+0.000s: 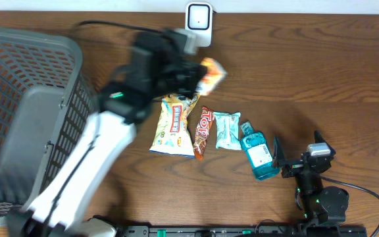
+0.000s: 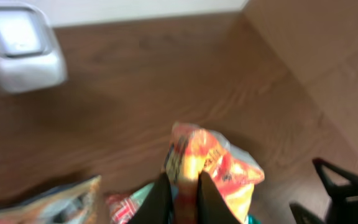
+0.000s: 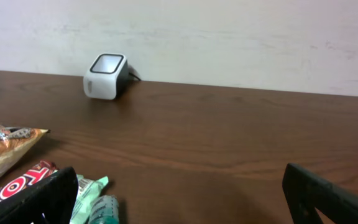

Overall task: Scan the item barcode
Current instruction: 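Carry the orange box past the scanner and drop it on table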

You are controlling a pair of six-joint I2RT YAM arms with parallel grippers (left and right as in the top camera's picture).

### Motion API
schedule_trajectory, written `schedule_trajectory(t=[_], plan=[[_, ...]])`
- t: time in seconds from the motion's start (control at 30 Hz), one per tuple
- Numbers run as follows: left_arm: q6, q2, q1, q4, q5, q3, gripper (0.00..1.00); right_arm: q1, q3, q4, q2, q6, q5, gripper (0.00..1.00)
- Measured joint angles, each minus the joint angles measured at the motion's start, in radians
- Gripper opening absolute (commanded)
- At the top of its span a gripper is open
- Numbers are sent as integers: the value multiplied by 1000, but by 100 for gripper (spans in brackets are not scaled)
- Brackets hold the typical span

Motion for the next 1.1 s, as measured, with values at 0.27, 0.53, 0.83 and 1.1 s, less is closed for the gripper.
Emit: schedule_trajectory(t=[0.27,0.53,0.83,1.1], plan=[[-7,367,-167,387,-31,0,7,0,0,0,0,0,0,99],[-116,620,-236,578,-34,0,8,0,0,0,0,0,0,99],[-166,661,-246,578,-37,0,78,0,0,0,0,0,0,99],[-183,657,-245,538,-37,0,85,0,0,0,0,0,0,99]])
